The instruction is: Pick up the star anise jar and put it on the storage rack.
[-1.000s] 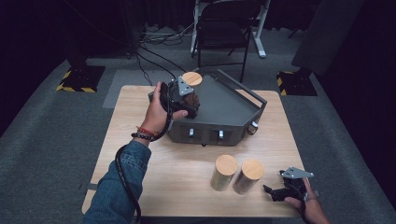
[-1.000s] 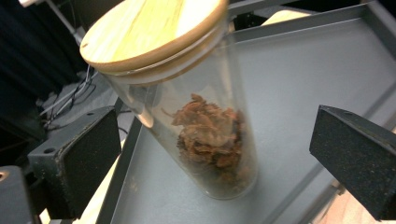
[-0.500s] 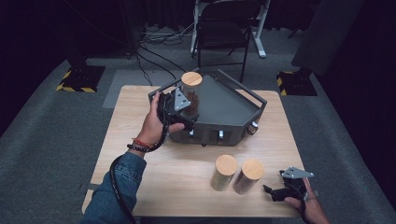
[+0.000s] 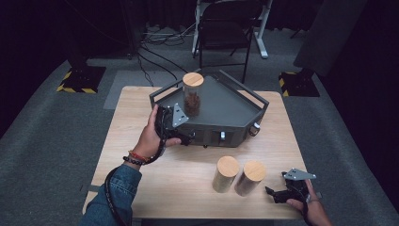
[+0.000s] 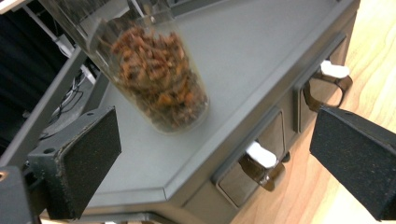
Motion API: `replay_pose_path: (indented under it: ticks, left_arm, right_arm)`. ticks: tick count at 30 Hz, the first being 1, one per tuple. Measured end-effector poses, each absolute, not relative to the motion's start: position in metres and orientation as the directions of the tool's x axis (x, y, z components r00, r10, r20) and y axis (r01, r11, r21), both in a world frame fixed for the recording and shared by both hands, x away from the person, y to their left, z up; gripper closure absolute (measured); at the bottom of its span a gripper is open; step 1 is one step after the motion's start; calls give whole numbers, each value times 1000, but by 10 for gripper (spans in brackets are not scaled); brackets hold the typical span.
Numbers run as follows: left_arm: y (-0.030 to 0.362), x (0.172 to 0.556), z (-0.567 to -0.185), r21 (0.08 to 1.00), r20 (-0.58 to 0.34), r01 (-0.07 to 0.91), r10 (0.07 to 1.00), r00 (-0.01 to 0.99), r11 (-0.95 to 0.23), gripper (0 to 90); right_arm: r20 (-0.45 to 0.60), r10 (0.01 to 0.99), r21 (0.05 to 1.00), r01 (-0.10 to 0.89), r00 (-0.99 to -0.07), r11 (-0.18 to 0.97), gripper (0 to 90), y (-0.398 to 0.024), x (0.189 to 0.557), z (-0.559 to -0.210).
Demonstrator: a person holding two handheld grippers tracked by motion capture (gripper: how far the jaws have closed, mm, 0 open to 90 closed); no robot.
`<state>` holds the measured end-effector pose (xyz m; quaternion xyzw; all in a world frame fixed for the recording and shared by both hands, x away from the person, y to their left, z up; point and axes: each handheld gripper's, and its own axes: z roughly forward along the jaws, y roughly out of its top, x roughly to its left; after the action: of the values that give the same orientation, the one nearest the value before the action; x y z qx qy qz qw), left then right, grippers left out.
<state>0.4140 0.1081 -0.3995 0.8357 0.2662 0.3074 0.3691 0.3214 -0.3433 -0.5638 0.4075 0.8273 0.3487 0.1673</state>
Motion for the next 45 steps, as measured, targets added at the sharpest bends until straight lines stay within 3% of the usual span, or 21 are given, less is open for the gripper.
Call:
replay_pose_path:
  ticks: [24,45]
  left_arm:
    - [122,388,-455,747,335,250,675,658,-616,19]
    - [144,378,-509,716,258,348,693,673,-605,23]
  right_arm:
    - [8,791,713,558,-612,424,0,-343,321,-564]
    - [8,791,713,558,-612,425,0,-343,321,-564]
